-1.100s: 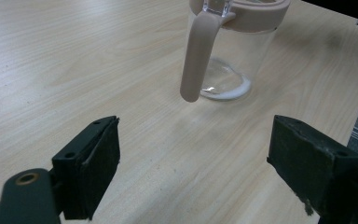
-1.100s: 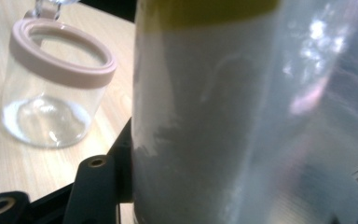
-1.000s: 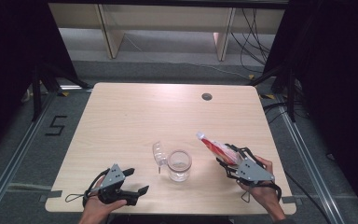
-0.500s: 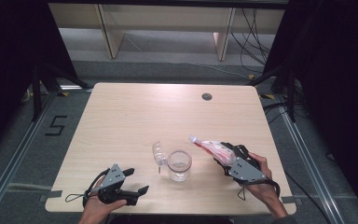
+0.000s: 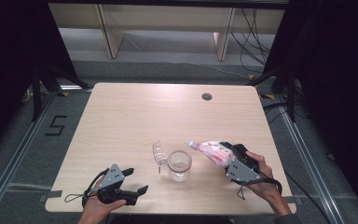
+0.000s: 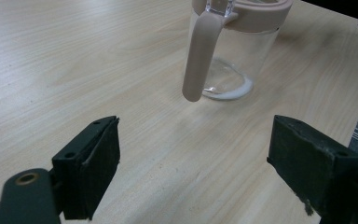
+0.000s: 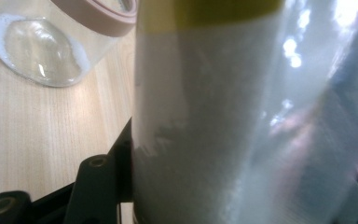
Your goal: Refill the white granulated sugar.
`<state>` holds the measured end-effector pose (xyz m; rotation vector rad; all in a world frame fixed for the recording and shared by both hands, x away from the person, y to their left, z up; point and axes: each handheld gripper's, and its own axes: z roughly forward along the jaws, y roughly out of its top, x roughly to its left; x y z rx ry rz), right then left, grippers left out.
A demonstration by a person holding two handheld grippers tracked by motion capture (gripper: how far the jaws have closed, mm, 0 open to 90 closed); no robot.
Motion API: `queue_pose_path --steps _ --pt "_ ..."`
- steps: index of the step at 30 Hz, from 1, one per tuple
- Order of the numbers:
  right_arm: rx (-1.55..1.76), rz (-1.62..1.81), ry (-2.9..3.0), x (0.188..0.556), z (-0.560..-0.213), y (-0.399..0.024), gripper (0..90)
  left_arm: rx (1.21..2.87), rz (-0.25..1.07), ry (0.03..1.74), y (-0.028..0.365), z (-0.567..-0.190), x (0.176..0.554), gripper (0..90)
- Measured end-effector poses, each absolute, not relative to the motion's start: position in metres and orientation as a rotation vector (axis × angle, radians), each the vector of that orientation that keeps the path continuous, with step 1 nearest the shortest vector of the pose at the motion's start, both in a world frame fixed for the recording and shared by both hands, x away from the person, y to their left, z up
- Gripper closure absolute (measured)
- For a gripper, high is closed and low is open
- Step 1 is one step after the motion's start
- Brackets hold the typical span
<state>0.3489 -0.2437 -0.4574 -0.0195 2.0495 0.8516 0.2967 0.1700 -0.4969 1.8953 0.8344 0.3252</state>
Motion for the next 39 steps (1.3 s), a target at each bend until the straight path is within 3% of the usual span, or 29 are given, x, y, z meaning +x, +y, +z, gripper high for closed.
queue_pose_path --steps 39 --pt "-0.216 0.526 1.981 0.330 -0.447 -0.226 46.1 1.906 0.328 0.826 0.170 -0.497 0.296 16.1"
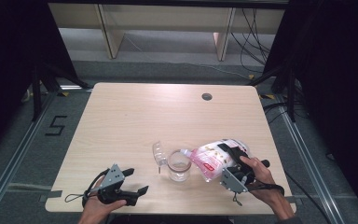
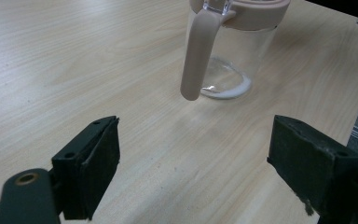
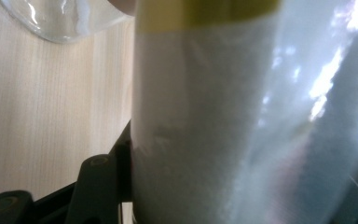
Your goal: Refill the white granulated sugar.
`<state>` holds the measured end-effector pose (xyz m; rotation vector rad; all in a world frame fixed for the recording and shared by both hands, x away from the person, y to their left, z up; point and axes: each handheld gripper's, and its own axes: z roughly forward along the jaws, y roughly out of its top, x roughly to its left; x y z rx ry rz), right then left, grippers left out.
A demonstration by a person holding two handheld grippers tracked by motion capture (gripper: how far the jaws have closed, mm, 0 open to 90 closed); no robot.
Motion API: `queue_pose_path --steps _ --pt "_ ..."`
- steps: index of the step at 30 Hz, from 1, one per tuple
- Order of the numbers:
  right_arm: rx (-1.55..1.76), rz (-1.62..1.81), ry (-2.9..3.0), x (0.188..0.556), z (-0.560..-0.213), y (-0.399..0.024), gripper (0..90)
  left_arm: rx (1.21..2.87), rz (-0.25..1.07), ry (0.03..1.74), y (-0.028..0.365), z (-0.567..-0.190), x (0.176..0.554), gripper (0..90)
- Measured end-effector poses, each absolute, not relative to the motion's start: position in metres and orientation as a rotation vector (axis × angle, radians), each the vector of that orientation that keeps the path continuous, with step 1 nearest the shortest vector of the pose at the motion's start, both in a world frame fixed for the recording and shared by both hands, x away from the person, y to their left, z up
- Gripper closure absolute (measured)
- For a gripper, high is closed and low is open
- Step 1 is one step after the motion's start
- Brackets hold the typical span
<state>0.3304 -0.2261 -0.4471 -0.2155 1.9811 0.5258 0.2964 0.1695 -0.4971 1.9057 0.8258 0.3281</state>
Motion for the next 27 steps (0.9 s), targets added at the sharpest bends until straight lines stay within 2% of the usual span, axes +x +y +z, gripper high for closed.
queue_pose_path --steps 27 --pt "-0.417 0.252 1.866 0.324 -0.444 -0.213 46.8 1.910 0.335 0.809 0.170 -0.497 0.297 16.1"
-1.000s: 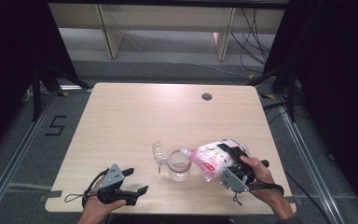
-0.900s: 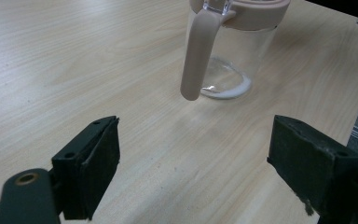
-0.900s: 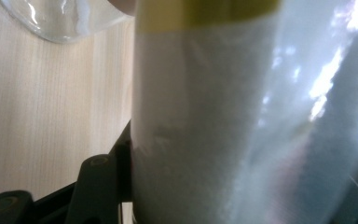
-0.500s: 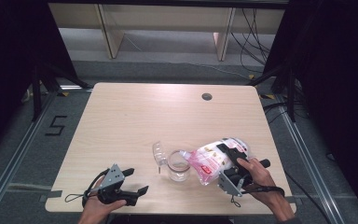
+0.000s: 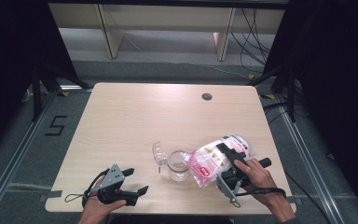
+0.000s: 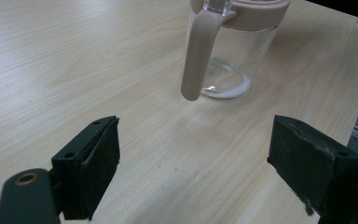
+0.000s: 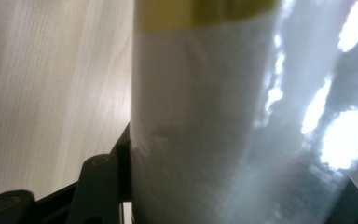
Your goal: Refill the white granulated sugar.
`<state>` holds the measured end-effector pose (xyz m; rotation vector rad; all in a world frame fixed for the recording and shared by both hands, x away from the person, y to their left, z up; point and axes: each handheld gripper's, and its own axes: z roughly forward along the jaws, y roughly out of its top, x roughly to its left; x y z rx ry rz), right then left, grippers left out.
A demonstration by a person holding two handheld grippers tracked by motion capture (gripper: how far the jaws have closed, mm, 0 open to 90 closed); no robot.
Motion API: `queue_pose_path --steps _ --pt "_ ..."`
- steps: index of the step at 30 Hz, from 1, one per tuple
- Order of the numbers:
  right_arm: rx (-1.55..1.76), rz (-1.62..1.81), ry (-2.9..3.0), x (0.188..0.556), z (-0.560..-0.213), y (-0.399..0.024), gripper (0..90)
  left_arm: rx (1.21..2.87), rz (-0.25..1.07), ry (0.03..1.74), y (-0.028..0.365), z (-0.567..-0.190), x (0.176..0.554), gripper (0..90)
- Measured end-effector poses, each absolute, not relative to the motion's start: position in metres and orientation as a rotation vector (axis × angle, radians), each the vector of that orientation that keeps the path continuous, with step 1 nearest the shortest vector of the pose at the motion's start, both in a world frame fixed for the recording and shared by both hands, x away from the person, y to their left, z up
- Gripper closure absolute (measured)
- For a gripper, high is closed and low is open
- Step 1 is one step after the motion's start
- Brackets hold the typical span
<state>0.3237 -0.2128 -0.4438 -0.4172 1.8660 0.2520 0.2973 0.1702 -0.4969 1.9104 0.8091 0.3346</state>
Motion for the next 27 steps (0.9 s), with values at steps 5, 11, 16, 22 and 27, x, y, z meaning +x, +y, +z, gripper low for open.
queue_pose_path --steps 5,11,16,22,27 --pt "-0.410 0.238 1.868 0.3223 -0.4456 -0.2119 47.0 1.912 0.336 0.806 0.1703 -0.4971 0.2974 16.1" --pt "-0.442 0.204 1.846 0.3216 -0.4460 -0.2100 47.2 1.899 0.320 0.830 0.1687 -0.4978 0.2960 16.1" --pt "-0.473 0.169 1.835 0.3196 -0.4449 -0.2075 47.4 1.915 0.336 0.802 0.1697 -0.4972 0.2969 16.0" --pt "-0.496 0.134 1.816 0.3186 -0.4443 -0.2058 47.6 1.914 0.335 0.799 0.1699 -0.4972 0.2971 16.0" --pt "-0.507 0.117 1.808 0.3184 -0.4448 -0.2053 47.8 1.899 0.320 0.825 0.1684 -0.4981 0.2962 16.1"
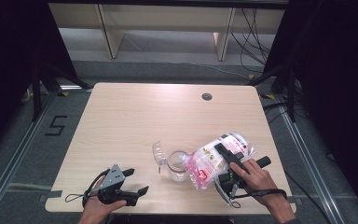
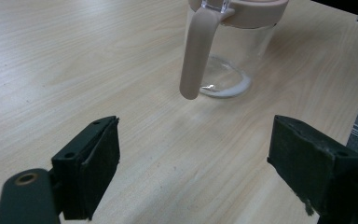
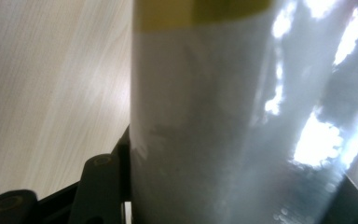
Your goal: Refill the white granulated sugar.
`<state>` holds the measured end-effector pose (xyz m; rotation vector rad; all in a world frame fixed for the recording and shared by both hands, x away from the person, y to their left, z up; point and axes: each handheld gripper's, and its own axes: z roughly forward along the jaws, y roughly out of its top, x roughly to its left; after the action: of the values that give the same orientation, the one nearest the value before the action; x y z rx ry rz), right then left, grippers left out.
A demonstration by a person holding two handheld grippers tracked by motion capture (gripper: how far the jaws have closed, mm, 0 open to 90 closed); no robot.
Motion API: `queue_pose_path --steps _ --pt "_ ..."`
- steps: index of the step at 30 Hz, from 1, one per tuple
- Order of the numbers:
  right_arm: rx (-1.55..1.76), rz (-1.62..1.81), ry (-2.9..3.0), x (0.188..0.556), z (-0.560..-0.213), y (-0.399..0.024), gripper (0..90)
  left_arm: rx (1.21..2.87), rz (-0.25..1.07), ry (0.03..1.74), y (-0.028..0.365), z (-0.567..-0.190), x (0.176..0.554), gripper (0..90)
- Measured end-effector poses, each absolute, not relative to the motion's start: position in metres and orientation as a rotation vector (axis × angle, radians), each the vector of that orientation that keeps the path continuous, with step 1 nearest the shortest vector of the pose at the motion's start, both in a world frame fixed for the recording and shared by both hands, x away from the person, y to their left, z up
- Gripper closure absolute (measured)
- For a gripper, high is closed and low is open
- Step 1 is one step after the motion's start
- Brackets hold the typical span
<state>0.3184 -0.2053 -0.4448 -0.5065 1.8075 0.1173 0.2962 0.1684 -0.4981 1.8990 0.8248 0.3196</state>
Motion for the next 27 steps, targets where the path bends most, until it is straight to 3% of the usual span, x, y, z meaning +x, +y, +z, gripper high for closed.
queue_pose_path --steps 27 --pt "-0.555 0.029 1.773 0.3166 -0.4405 -0.2037 48.8 1.898 0.315 0.837 0.1682 -0.4994 0.2968 16.0"
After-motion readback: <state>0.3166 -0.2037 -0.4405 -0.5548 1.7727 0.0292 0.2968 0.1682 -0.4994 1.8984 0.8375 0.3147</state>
